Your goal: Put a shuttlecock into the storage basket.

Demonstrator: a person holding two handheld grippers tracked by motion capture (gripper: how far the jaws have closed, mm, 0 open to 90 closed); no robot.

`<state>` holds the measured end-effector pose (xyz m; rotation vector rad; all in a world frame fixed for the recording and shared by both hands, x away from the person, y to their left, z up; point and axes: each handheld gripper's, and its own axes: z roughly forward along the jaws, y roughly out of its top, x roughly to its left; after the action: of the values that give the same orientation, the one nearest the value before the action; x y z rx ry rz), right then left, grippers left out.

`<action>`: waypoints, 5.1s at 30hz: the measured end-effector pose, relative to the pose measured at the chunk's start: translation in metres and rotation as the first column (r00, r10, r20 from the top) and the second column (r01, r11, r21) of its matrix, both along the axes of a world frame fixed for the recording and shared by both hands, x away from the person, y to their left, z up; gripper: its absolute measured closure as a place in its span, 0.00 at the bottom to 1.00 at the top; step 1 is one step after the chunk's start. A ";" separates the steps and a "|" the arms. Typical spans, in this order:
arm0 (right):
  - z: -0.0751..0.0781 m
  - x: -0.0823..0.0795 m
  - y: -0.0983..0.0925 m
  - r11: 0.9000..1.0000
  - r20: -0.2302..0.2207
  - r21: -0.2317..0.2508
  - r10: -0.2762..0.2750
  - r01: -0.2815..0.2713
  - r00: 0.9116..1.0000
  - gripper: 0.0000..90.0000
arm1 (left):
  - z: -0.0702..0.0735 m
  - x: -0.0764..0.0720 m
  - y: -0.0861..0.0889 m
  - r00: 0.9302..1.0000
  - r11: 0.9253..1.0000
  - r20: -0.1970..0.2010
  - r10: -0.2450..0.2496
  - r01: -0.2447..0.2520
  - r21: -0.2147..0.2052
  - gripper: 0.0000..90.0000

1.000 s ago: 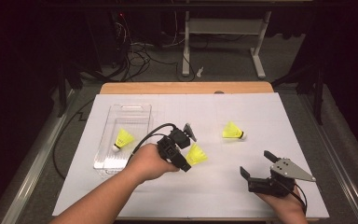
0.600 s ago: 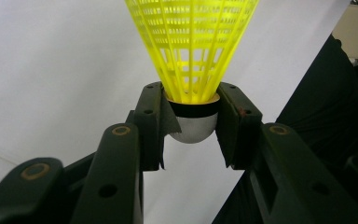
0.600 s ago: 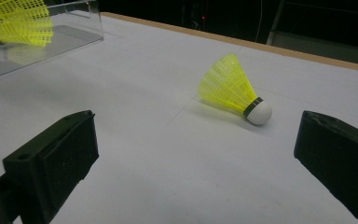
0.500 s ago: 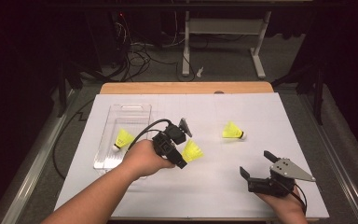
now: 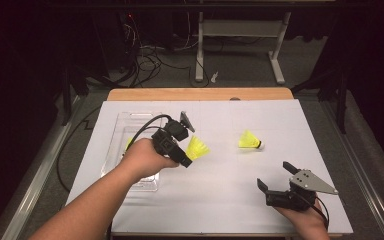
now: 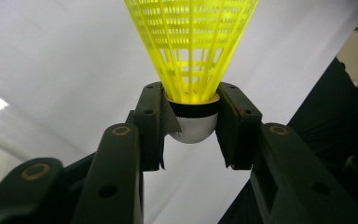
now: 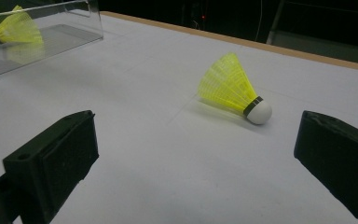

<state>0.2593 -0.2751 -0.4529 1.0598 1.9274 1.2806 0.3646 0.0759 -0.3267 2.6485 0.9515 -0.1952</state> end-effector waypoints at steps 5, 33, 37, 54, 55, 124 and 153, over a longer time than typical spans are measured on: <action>0.000 0.000 0.000 1.000 0.002 -0.001 0.004 -0.004 1.000 0.00 | 0.005 0.006 0.015 0.999 0.999 0.012 0.042 -0.042 0.003 0.72; -0.001 0.000 0.001 1.000 0.000 -0.003 0.007 -0.007 1.000 0.00 | -0.003 0.022 0.088 0.973 0.972 0.023 0.231 -0.231 0.034 0.72; -0.001 0.000 0.001 1.000 0.000 -0.002 0.007 -0.007 1.000 0.00 | -0.005 0.024 0.096 0.968 0.967 0.022 0.252 -0.252 0.038 0.72; -0.001 0.000 0.001 1.000 -0.005 -0.002 0.004 -0.004 1.000 0.00 | -0.023 0.028 0.119 0.951 0.949 -0.005 0.310 -0.309 0.055 0.72; -0.001 0.000 0.001 1.000 -0.006 -0.001 0.004 -0.004 1.000 0.00 | -0.024 0.029 0.120 0.950 0.948 -0.008 0.314 -0.313 0.056 0.72; -0.002 0.001 0.001 1.000 -0.010 -0.008 0.008 -0.008 1.000 0.00 | -0.089 0.056 0.112 0.916 0.911 -0.052 0.397 -0.387 0.141 0.72; -0.003 0.001 0.001 1.000 -0.011 -0.010 0.008 -0.008 1.000 0.00 | -0.106 0.056 0.106 0.917 0.912 -0.065 0.393 -0.380 0.158 0.72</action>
<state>0.2599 -0.2744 -0.4556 1.0576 1.9460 1.2711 0.4205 0.1815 -0.4328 2.5229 1.5512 -0.1651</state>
